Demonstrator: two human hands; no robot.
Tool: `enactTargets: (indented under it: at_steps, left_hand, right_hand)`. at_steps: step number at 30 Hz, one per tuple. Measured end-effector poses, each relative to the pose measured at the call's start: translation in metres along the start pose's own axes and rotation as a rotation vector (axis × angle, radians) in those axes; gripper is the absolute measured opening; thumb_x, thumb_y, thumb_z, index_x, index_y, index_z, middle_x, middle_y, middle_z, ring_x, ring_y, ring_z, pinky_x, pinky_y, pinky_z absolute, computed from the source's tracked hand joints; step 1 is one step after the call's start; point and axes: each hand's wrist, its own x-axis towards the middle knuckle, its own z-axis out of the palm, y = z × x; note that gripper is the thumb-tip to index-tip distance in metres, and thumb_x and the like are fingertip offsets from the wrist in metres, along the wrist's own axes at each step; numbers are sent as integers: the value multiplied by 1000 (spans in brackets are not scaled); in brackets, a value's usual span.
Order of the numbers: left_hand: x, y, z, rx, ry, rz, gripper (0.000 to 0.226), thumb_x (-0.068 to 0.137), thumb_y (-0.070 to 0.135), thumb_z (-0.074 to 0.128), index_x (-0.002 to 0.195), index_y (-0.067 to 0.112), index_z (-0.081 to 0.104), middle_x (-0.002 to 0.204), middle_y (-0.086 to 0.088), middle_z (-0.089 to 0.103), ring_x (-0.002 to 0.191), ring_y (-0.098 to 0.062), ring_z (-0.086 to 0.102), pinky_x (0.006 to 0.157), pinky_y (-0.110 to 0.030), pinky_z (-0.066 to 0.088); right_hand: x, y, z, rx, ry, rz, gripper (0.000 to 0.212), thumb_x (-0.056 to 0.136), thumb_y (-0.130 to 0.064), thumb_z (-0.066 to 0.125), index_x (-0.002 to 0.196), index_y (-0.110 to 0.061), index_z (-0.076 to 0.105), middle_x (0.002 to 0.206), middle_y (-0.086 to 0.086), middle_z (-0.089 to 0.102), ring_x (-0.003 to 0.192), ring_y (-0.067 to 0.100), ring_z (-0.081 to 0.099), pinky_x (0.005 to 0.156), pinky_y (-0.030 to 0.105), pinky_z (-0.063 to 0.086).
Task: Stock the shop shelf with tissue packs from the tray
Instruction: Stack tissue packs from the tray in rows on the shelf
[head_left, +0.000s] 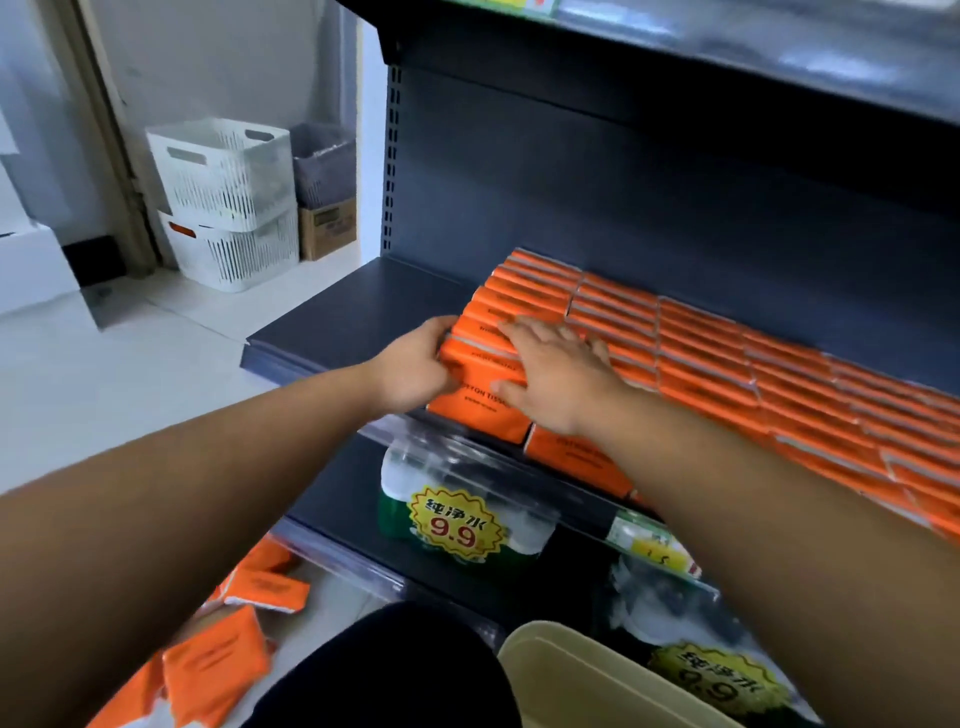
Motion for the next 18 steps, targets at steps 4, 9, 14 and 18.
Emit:
enactTargets:
  at_steps: [4, 9, 14, 18]
  left_hand:
    - [-2, 8, 4, -35, 5, 14, 70, 69, 6, 53, 137, 17, 43, 113, -3, 61, 109, -23, 58, 93, -37, 49]
    - [-10, 8, 3, 47, 58, 98, 53, 90, -4, 49, 140, 13, 42, 123, -5, 59, 118, -24, 54, 89, -23, 37]
    - [-20, -6, -6, 114, 29, 90, 77, 87, 13, 68, 151, 12, 24, 147, -10, 44, 133, -26, 44, 109, -37, 37]
    - [-38, -22, -25, 301, 30, 120, 84, 85, 24, 72, 152, 15, 22, 152, -11, 36, 138, -22, 37, 111, -28, 31]
  right_hand:
    - [-22, 8, -2, -22, -107, 11, 64, 100, -46, 38, 154, -33, 7, 163, -9, 3, 149, 22, 8, 117, 52, 5]
    - [-36, 15, -16, -69, -222, 60, 57, 103, -38, 30, 155, -34, 5, 163, -11, -1, 150, 20, 7, 116, 53, 2]
    - [-41, 13, -22, -84, -206, 115, 52, 102, -40, 30, 153, -30, 19, 162, -8, 12, 147, 21, 17, 115, 54, 11]
    - [-33, -6, -16, -119, -41, 124, 46, 99, -46, 35, 142, -29, 36, 152, -3, 33, 139, 26, 30, 110, 56, 15]
